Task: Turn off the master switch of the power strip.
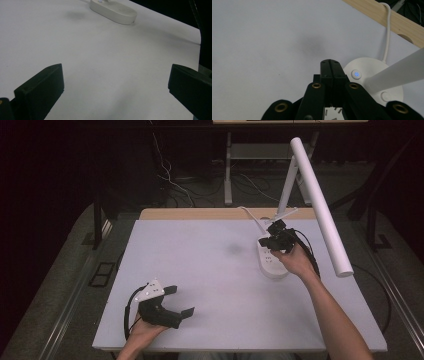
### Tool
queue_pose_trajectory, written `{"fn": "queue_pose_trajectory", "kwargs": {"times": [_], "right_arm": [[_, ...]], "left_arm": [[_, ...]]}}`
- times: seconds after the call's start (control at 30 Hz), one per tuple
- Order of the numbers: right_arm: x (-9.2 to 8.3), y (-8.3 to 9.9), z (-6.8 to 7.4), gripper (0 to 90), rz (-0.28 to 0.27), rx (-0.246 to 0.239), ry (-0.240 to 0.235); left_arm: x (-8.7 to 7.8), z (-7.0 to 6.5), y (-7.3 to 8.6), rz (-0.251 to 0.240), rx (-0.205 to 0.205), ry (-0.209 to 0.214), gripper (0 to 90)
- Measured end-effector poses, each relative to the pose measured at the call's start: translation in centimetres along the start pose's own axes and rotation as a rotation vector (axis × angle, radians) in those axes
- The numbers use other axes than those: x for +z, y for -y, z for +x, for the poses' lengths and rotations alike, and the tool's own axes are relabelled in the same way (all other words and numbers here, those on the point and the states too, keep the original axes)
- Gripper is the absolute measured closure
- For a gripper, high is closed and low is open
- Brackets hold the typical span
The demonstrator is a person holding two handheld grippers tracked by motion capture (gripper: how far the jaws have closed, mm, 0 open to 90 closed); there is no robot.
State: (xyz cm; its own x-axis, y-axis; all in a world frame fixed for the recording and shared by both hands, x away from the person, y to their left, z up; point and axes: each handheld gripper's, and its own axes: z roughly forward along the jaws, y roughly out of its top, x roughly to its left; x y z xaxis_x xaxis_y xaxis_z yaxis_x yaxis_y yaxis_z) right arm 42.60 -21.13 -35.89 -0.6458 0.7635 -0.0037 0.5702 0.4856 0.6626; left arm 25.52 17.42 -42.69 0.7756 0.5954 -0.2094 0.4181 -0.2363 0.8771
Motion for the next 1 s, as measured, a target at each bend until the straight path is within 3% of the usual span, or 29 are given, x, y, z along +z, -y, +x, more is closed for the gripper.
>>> {"fn": "queue_pose_trajectory", "kwargs": {"times": [0.33, 0.6, 1.0], "right_arm": [[1.7, -0.7, -0.1, 89.1, 0.031, 0.003, 0.065], [2.7, -1.2, -0.1, 89.1, 0.058, -0.008, 0.096], [3.9, -2.3, -0.3, 89.2, 0.119, -0.012, 0.18]], "left_arm": [[0.3, -0.4, 0.0, 0.006, 0.011, 0.02, 0.0], [0.1, -0.4, 0.0, 0.002, 0.006, 0.018, 0.0], [0.1, -0.4, 0.0, 0.0, 0.009, 0.021, 0.0]]}}
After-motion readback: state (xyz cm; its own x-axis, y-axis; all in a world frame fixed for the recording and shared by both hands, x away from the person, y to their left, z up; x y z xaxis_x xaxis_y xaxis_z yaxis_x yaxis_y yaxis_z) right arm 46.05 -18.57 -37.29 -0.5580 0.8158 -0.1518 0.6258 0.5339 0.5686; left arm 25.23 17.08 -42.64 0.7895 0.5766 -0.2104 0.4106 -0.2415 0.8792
